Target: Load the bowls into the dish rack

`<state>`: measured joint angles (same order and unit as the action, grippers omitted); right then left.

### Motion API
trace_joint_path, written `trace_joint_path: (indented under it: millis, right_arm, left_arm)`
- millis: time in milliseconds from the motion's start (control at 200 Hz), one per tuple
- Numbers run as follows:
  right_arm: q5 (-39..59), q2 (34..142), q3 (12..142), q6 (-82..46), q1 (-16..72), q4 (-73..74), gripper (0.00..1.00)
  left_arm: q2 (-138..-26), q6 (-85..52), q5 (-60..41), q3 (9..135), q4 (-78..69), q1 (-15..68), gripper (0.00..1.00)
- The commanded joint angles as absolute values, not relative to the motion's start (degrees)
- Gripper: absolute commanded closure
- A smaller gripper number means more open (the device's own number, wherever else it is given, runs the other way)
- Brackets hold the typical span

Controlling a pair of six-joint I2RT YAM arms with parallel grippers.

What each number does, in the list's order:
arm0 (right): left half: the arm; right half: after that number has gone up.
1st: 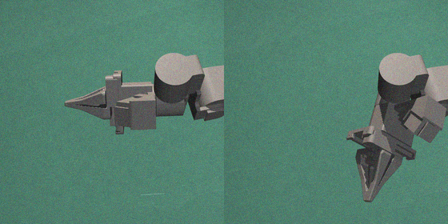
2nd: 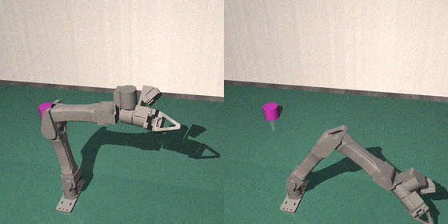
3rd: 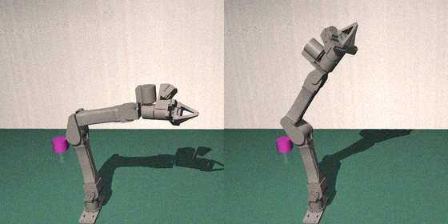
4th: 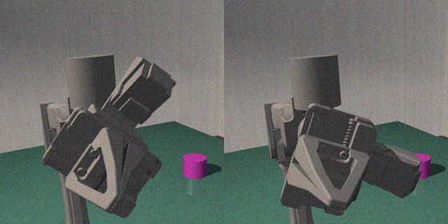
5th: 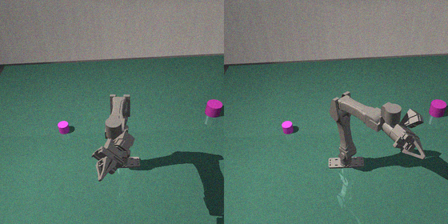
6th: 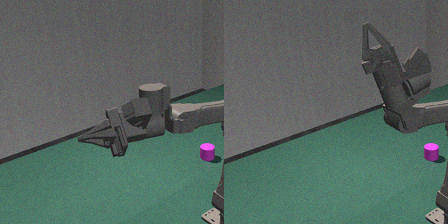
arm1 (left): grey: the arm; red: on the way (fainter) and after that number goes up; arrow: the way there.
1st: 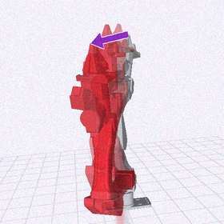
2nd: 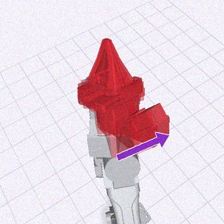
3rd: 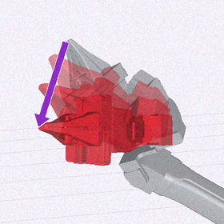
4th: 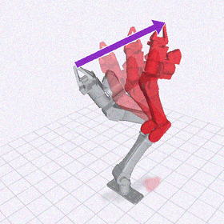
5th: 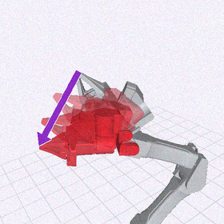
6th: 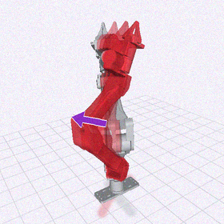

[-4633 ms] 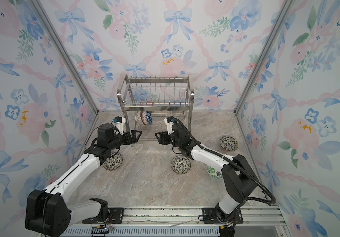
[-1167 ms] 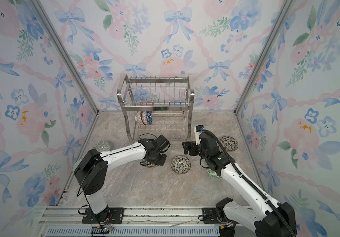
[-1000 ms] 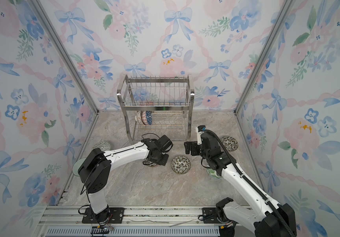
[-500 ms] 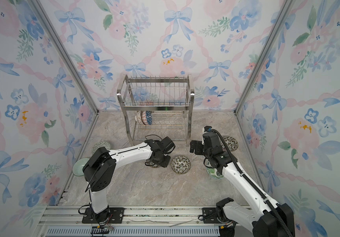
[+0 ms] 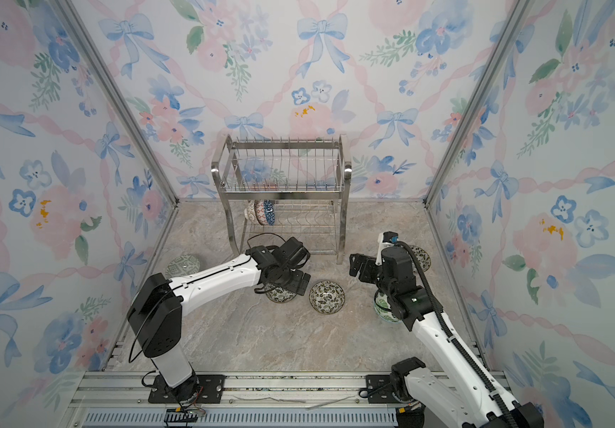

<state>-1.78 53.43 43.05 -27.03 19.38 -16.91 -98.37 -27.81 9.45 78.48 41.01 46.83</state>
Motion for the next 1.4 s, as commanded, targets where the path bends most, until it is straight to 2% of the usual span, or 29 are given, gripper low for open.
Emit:
trace_joint_path:
  millis: [0, 180, 485, 675, 870, 1015, 1265, 1390]
  right_arm:
    - [-0.52, 55.21, 44.46, -26.41, 21.02, -17.24, 0.03]
    - [-7.39, 60.52, 47.6, -24.34, 29.6, -17.98, 0.03]
    - [-21.7, 77.83, 58.95, -20.26, 48.1, -21.28, 0.04]
    - [-30.78, 89.56, 69.35, -19.67, 56.82, -26.36, 0.04]
    - [-42.58, 103.95, 85.14, -20.72, 64.96, -36.46, 0.03]
    - [-40.96, 111.66, 94.89, -23.71, 67.45, -45.2, 0.03]
    - [-22.4, 109.87, 88.92, -27.0, 64.88, -34.77, 0.03]
    - [-16.81, 111.07, 87.86, -28.79, 63.04, -32.59, 0.03]
  left_arm:
    - [-92.74, -26.76, 11.78, 77.24, 42.78, 43.65, 0.02]
    - [-84.5, -26.97, 12.83, 72.38, 42.7, 37.17, 0.02]
    - [-70.36, -30.11, 10.93, 59.85, 40.77, 27.35, 0.02]
    - [-59.73, -32.59, -4.96, 47.07, 32.56, 14.59, 0.02]
    - [-57.0, -31.45, -10.41, 42.54, 31.77, 9.32, 0.02]
    - [-57.26, -31.98, -13.47, 42.54, 31.05, 8.19, 0.02]
    - [-58.45, -33.96, -18.9, 39.37, 29.5, 2.72, 0.02]
    - [-58.01, -36.55, -26.83, 35.81, 25.98, -1.85, 0.02]
